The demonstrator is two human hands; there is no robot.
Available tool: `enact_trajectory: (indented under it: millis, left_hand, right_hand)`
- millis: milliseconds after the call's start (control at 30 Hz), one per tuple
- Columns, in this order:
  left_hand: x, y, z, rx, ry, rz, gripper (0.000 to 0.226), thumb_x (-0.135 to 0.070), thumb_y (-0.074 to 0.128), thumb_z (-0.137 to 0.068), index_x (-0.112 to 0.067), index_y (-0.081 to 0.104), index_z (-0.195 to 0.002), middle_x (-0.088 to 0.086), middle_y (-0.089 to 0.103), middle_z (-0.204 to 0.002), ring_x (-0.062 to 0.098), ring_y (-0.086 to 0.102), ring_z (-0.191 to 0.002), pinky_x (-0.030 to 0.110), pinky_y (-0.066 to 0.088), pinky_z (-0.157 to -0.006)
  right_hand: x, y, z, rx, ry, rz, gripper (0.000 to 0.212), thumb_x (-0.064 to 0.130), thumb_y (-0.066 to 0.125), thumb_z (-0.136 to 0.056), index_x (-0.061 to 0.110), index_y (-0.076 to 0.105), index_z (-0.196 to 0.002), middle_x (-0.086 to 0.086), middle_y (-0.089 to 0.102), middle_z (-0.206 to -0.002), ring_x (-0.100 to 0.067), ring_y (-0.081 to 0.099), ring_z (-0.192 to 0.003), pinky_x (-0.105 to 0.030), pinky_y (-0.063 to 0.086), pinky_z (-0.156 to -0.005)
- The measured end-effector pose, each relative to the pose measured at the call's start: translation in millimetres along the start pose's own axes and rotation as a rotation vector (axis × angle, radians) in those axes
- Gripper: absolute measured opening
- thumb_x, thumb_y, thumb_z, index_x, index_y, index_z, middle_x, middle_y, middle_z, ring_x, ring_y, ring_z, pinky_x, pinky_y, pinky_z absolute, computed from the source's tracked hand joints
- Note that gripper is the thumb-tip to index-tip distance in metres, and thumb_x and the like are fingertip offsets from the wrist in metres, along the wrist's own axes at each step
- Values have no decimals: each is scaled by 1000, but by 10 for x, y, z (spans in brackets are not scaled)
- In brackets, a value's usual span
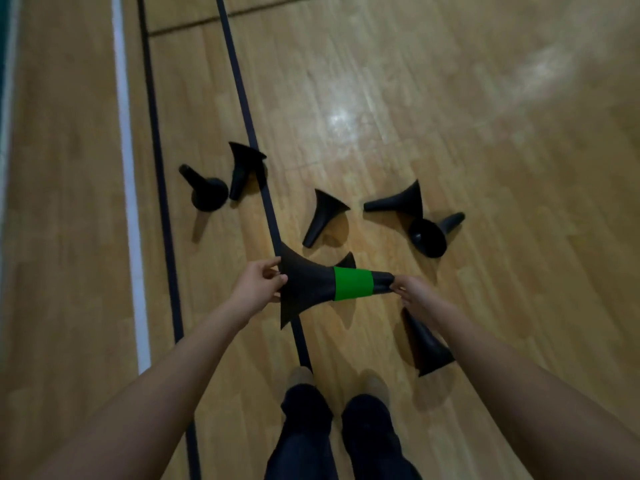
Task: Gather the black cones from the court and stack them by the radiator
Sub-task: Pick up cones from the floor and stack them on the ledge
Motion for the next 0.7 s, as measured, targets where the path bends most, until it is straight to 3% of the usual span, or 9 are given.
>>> enact_trajectory:
  millis: [200,300,433,567,700]
  left_hand:
    - [-651,-731,822,-84,112,65,49,-12,53,-95,-18,42,-142,8,60,-121,19,60,-109,34,54,-87]
    - [-742,-1022,1176,-97,146,109,48,-14,55,-94,-20,43,-141,5,63,-115,16,62,-104,31,55,-82]
    - [-643,-1357,1666,-185,164,177,49,-11,55,-94,-17,44,-141,6,65,-111,18,64,-102,38,57,-85]
    - [-379,-1714,2225,-345,140,290,45,-6,54,-94,-15,47,-138,10,64,-113,19,64,-97,27,55,-72]
    - [78,-2077,2740,-509,96,346,44,-7,55,-94,-15,50,-136,11,65,-110,18,65,-90,30,56,-71]
  right_hand:
    - [779,1,973,-38,-106,-77,36,10,55,-89,5,51,-125,-4,56,-110,-20,54,-112,-35,39,-106]
    - [971,104,1321,-30,-147,-74,37,12,54,-91,6,50,-127,-7,57,-122,-21,56,-113,-34,41,-100]
    - [1251,427,1699,45,-208,38,38,12,53,-91,4,51,-128,-9,56,-119,-24,56,-113,-32,45,-90]
    - [1475,905,2080,102,-237,116,23,11,53,-92,6,53,-114,-9,56,-104,-27,58,-110,-36,48,-92]
    - [1533,1471,2370,215,-305,181,23,10,55,-91,7,59,-113,-11,57,-109,-25,62,-101,-32,53,-83]
Point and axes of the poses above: each hand's wrist, its own z-axis away from the middle knuckle, its own y-axis out of the palm, x = y × z, the point moved 6 cm from there along -z, towards the middle knuckle
